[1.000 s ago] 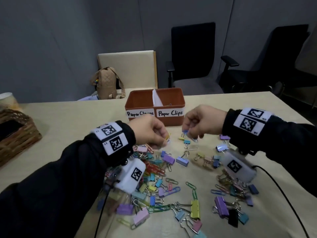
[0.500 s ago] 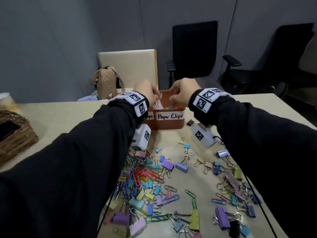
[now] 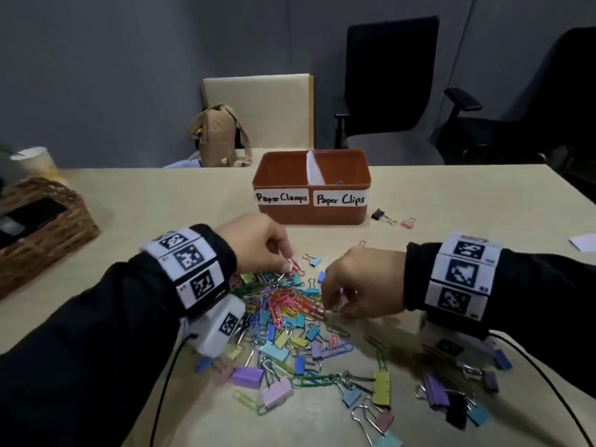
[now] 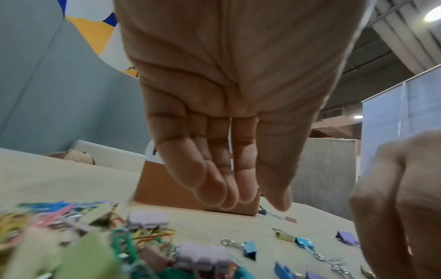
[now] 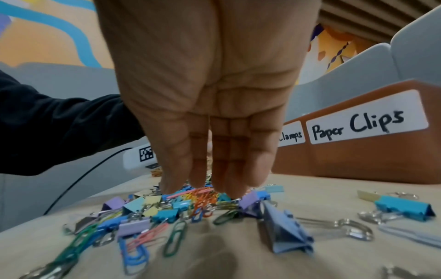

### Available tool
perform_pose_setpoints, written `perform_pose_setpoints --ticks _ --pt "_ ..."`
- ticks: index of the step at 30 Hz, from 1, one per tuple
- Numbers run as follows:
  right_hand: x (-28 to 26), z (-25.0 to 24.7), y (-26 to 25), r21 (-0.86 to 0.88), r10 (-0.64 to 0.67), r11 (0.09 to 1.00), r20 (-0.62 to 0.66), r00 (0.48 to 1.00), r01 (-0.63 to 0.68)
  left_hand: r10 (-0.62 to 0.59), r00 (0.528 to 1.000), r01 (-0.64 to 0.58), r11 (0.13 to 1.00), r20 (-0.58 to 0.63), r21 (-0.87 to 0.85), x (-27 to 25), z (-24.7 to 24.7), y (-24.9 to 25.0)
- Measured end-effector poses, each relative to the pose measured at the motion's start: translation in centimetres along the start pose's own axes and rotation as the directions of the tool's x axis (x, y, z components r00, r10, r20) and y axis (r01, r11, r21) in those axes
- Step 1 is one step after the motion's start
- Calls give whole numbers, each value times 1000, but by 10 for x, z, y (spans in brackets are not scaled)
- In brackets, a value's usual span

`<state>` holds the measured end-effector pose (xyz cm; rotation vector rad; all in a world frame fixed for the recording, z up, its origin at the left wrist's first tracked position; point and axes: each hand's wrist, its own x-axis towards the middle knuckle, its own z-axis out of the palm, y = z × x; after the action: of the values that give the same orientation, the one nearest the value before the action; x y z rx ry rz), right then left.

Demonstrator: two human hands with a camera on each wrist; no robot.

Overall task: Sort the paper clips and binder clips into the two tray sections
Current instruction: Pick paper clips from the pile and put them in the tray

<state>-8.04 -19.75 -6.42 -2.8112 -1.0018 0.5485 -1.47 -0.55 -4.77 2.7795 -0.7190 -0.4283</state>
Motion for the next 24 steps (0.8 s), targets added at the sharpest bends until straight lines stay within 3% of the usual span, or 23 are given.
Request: perform_pose_setpoints --ticks 6,11,17,24 --pt "35 -14 6 53 131 991 -125 983 -125 -131 986 129 991 -104 -29 -7 -3 -40" --pt "76 -22 -3 129 191 977 -176 966 -170 -209 974 213 976 -83 42 -8 -1 -71" --pt "119 -41 -15 71 170 984 -152 974 -161 -339 938 344 933 -66 101 -7 -9 -109" --pt "157 -42 -39 -21 24 999 -42 999 -25 -289 957 285 955 34 81 -11 0 -107"
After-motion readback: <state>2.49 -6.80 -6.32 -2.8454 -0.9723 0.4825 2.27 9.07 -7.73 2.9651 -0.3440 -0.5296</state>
